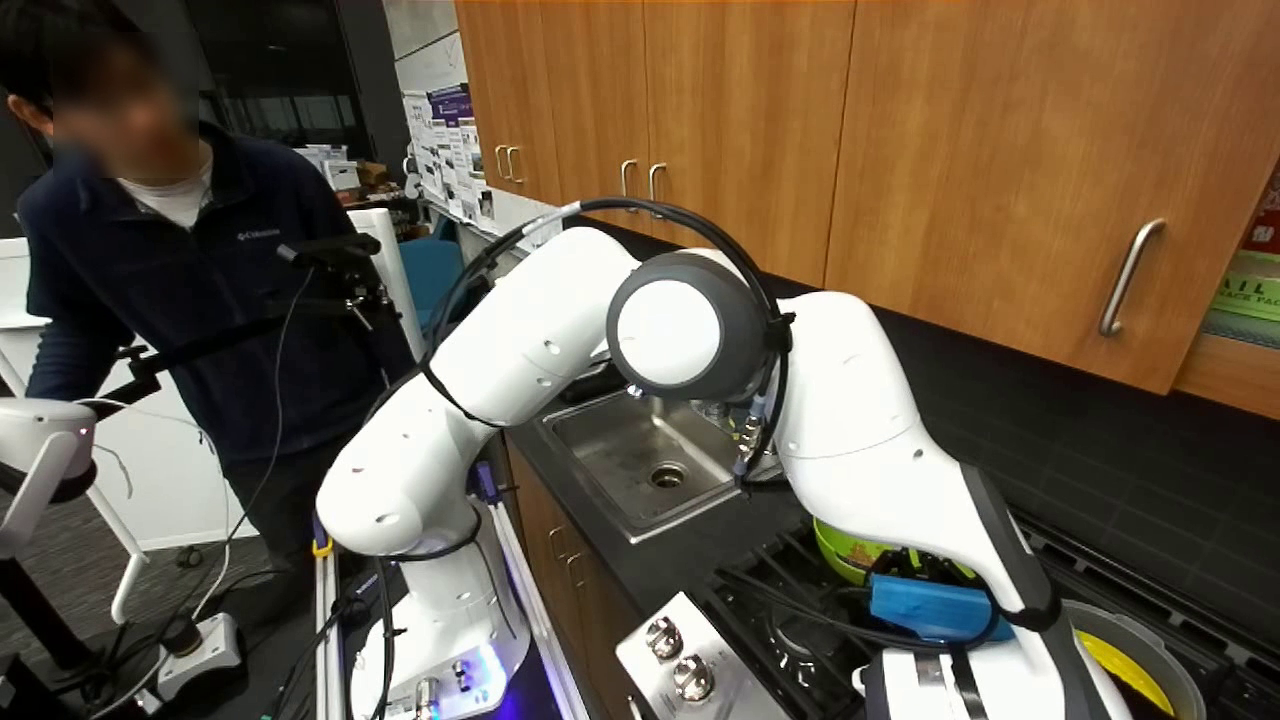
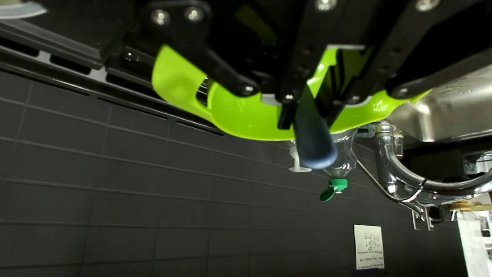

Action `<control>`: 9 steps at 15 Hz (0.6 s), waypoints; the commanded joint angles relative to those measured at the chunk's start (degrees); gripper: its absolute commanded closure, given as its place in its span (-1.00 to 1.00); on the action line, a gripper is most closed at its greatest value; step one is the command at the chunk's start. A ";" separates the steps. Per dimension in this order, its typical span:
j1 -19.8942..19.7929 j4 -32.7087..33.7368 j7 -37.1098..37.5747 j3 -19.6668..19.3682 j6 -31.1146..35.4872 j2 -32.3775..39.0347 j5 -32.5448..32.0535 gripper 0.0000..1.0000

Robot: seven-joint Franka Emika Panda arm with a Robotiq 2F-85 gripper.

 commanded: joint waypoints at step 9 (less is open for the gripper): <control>0.09 -5.63 -0.56 -2.89 1.06 -1.51 -0.65 0.91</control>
